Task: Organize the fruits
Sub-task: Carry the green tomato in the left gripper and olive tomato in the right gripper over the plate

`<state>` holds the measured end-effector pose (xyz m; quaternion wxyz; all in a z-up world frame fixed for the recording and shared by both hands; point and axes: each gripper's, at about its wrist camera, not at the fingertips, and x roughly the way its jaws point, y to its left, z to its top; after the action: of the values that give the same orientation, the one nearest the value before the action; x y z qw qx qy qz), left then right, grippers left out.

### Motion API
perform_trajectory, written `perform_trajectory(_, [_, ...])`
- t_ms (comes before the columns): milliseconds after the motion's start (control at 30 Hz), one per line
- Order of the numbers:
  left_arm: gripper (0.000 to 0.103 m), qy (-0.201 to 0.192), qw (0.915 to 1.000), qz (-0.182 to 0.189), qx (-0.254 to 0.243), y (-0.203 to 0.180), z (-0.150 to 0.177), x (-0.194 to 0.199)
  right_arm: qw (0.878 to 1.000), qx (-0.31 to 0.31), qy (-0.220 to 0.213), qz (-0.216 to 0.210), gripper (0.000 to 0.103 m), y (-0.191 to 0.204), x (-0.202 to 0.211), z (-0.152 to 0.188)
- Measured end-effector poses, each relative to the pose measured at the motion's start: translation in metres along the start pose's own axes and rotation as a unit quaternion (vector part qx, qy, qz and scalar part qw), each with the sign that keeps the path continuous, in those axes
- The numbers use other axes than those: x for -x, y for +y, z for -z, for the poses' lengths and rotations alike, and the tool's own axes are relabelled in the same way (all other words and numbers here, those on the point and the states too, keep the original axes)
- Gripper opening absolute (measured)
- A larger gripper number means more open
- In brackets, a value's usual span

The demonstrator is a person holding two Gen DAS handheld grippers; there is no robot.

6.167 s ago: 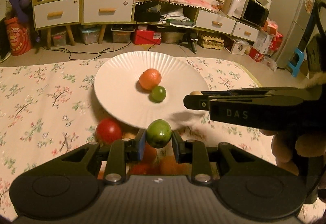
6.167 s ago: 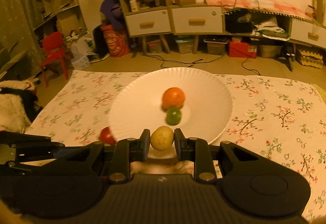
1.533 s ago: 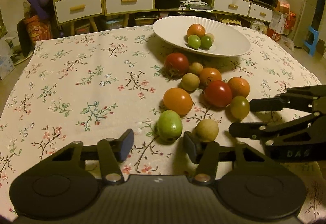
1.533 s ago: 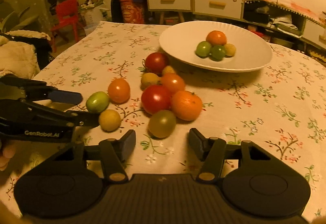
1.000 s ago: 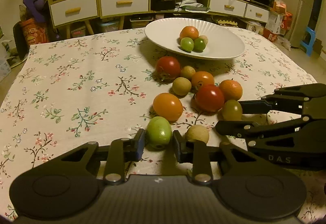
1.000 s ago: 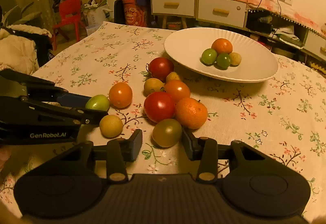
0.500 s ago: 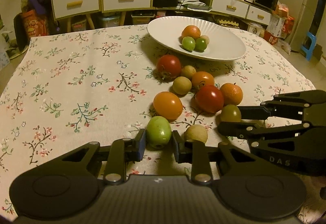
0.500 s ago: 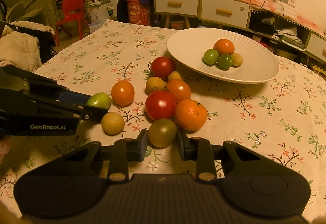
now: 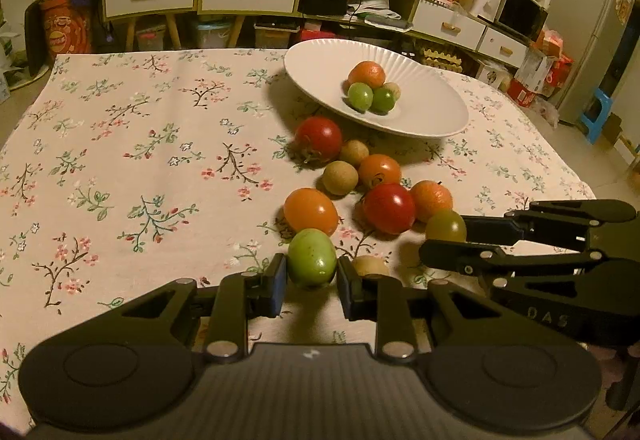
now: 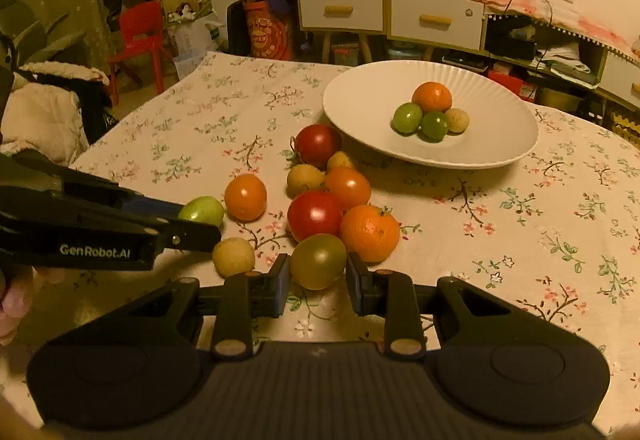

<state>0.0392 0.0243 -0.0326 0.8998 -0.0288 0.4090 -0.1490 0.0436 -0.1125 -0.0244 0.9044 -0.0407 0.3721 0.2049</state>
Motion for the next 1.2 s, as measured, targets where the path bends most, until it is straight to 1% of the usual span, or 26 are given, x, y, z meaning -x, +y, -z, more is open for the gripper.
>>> perform_trajectory(233, [0.02, -0.014, 0.9997, 0.017, 0.01, 0.001, -0.004, 0.006, 1.0, -0.013, -0.01, -0.006, 0.026, -0.003, 0.011, -0.008])
perform_trajectory(433, [0.02, -0.024, 0.9993, 0.022, 0.02, 0.0, -0.008, 0.011, 1.0, -0.011, -0.022, -0.01, 0.026, -0.003, 0.019, -0.014])
perform_trajectory(633, [0.02, -0.044, 0.9984, 0.03, 0.02, -0.006, -0.015, 0.018, 0.999, -0.011, -0.035, -0.004, 0.026, -0.006, 0.023, -0.021])
perform_trajectory(767, [0.02, -0.047, 0.9978, 0.037, 0.029, -0.012, -0.019, 0.017, 0.999, -0.019, -0.036, -0.003, 0.026, -0.012, 0.022, -0.025])
perform_trajectory(1000, [0.02, -0.053, 0.9978, 0.038, -0.006, -0.033, -0.041, 0.009, 0.999, -0.041, -0.03, 0.001, 0.026, -0.032, 0.016, -0.037])
perform_trajectory(1200, [0.02, -0.047, 0.9975, 0.047, -0.024, -0.05, -0.067, -0.015, 0.997, -0.05, -0.048, 0.031, 0.026, -0.059, 0.011, -0.059])
